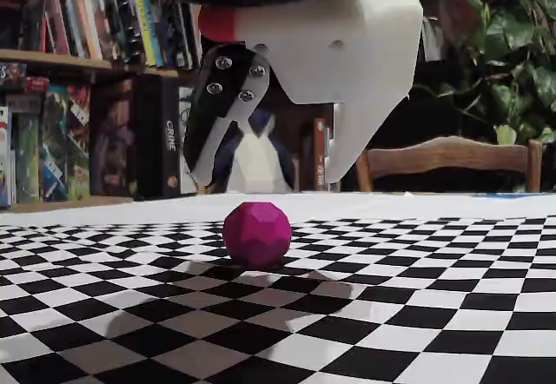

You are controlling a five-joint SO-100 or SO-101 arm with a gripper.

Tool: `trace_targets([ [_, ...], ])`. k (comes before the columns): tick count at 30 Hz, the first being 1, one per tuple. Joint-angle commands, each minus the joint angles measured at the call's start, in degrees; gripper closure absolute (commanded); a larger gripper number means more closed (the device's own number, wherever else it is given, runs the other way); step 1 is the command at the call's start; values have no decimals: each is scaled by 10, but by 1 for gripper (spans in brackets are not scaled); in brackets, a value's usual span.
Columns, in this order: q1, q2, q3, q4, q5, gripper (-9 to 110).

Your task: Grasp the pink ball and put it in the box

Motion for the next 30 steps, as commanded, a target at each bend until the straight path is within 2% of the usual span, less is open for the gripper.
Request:
trace_targets([
  [1,-4,-3,-31,-7,-1,74],
  [30,-5,-103,-123,-8,-2,74],
])
